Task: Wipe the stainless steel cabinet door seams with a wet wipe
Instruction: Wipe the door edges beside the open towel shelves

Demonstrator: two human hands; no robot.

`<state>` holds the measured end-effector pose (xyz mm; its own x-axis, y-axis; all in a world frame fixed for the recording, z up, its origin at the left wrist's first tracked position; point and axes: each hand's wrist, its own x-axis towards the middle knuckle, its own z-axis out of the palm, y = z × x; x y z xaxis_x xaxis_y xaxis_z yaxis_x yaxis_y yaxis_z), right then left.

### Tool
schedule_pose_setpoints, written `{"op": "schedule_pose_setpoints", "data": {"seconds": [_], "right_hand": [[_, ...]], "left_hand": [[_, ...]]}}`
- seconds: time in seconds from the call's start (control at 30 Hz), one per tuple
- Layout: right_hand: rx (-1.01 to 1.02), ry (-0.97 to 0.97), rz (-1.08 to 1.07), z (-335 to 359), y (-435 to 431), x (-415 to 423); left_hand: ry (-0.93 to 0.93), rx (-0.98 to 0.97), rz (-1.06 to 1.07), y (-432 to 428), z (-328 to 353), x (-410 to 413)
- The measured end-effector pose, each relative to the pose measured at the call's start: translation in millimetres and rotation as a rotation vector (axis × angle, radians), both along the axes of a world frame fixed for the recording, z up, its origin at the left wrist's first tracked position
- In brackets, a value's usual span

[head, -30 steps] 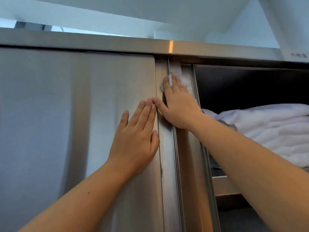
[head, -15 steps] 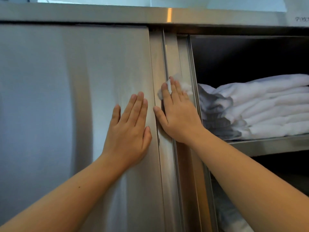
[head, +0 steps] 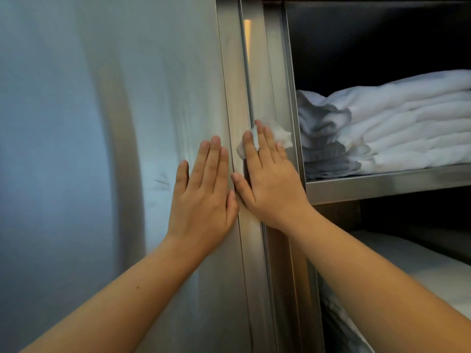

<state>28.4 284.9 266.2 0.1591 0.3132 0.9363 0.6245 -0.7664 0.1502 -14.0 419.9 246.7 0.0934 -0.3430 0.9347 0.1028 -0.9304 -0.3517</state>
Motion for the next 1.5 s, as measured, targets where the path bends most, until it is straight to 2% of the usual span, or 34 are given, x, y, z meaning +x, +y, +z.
{"op": "schedule_pose_setpoints", "data": {"seconds": [0.37, 0.63, 0.93, 1.17, 1.5], "right_hand": [[-0.004, 0.029, 0.02, -57.3, -1.1, -5.0], [0.004, -0.021, 0.006, -112.0, -3.6, -11.2], [0.054, -0.018, 0.013, -85.8, 1.1, -4.2], [0.011, 0.033, 0.005, -160.1, -2.7, -11.5], [0.076, -0.046, -0.019, -101.7, 3.2, -5.4]], "left_hand": [[0.045, 0.03, 0.003, 1.0, -43.8, -2.8], [0.086, 0.067, 0.034, 21.3, -70.3, -7.2], [0.088, 0.046, 0.004, 20.3, -75.0, -6.2], [0.087, 0.045, 0.01, 19.7, -78.0, -7.8], [0.111, 0.052, 0.02, 21.0, -78.2, -8.7]]}}
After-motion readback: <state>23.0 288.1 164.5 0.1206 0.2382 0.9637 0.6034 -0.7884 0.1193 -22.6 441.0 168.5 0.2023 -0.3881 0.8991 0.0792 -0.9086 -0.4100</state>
